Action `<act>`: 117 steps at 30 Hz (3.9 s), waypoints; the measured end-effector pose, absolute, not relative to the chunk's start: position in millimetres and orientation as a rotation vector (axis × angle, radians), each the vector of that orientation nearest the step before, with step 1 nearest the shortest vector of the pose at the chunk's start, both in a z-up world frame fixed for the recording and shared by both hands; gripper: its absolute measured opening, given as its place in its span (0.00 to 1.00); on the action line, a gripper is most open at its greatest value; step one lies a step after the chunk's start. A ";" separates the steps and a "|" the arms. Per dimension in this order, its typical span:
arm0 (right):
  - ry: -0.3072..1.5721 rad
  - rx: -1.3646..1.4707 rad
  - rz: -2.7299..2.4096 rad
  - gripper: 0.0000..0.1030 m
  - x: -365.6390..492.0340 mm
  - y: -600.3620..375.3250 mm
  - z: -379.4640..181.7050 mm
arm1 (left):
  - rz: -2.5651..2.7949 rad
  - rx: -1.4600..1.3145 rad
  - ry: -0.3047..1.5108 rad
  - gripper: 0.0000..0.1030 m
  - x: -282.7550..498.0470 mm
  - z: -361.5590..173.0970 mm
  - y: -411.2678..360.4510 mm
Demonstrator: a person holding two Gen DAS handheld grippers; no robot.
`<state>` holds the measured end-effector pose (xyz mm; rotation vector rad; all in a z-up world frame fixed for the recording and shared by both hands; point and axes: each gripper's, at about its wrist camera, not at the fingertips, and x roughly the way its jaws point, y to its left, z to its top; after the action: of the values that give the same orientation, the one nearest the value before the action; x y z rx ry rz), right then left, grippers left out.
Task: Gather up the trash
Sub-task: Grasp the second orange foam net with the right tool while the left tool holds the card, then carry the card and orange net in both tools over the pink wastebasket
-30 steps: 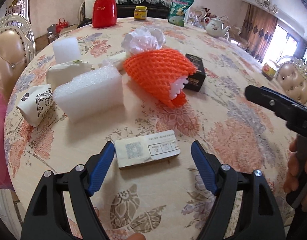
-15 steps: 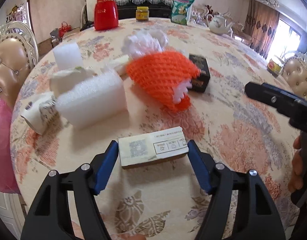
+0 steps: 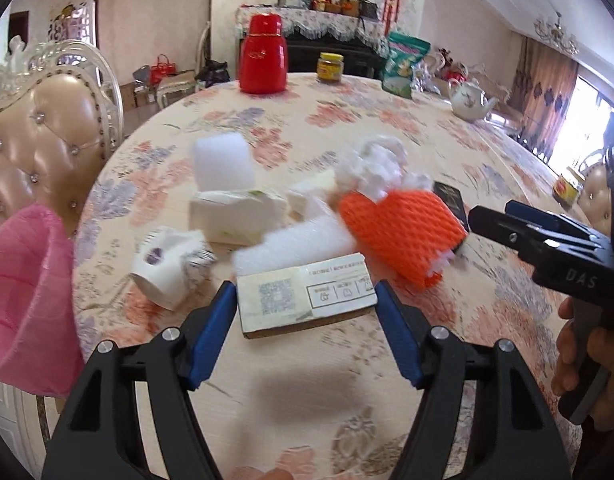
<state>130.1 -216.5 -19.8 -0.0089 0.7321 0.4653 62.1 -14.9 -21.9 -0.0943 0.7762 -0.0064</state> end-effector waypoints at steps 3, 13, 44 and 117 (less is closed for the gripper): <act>0.739 -0.030 0.470 0.82 138.2 -202.2 -21.7 | 0.009 -0.108 0.764 0.67 61.2 -17.6 -1.9; 0.803 -0.107 0.469 0.78 161.0 -165.2 -42.9 | 0.038 -0.129 0.742 0.67 59.3 -10.6 25.9; 0.655 -0.055 0.522 0.33 111.4 -170.1 30.8 | 0.087 -0.174 0.667 0.67 35.8 8.7 80.4; 0.649 -0.215 0.988 0.33 78.5 142.9 39.2 | 0.508 -0.188 0.605 0.67 -59.0 39.6 314.7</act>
<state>78.5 142.9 39.2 -0.2149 0.6489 0.9880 -59.0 314.7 39.6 -0.1882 0.6047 0.5078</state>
